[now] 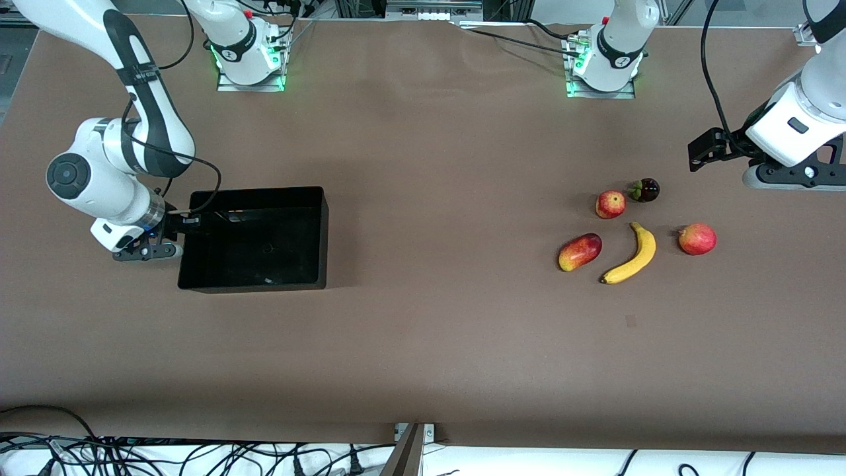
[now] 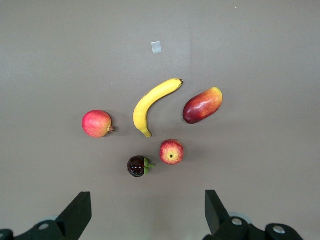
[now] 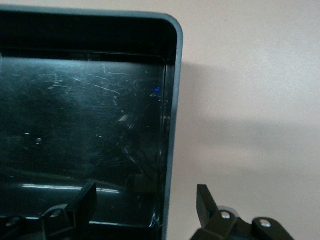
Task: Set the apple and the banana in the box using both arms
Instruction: 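Push the black box toward the fruit with the right gripper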
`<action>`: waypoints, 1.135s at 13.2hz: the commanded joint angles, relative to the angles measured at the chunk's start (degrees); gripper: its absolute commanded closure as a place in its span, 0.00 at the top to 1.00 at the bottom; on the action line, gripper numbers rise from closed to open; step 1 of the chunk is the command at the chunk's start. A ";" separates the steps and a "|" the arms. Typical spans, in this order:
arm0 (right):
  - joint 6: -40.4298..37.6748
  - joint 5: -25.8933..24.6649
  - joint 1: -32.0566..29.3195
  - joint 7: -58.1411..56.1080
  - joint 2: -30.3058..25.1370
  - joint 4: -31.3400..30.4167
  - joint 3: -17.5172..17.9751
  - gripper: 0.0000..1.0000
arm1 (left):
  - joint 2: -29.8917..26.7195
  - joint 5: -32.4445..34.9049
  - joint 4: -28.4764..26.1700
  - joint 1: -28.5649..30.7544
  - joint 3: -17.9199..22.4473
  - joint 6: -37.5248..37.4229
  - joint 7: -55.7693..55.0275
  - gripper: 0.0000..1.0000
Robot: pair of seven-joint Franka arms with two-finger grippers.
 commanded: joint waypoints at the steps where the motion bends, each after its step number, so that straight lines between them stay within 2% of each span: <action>1: 1.41 -0.49 -0.30 -2.55 0.50 -0.38 -0.56 0.62 | 0.66 -0.84 1.71 -0.08 -0.05 -1.21 -0.45 1.00; 5: 1.41 -0.41 -0.30 -2.90 0.94 -0.90 -1.17 0.02 | 0.92 -0.84 2.32 -0.17 -0.05 -1.21 -0.54 1.00; 10: -0.52 0.47 -0.30 -1.14 0.06 -0.56 -0.91 0.00 | 1.54 -0.84 2.76 -0.08 -0.05 -1.29 -0.45 1.00; 12: -2.54 1.87 -0.30 -1.23 -0.99 -0.03 0.31 0.00 | 1.54 -0.84 2.76 -0.17 -0.05 -1.38 -0.45 1.00; 15: -10.51 5.13 -0.30 -1.14 -1.43 6.36 3.74 0.00 | 1.54 -0.93 2.76 -0.08 -0.05 -2.26 -0.45 1.00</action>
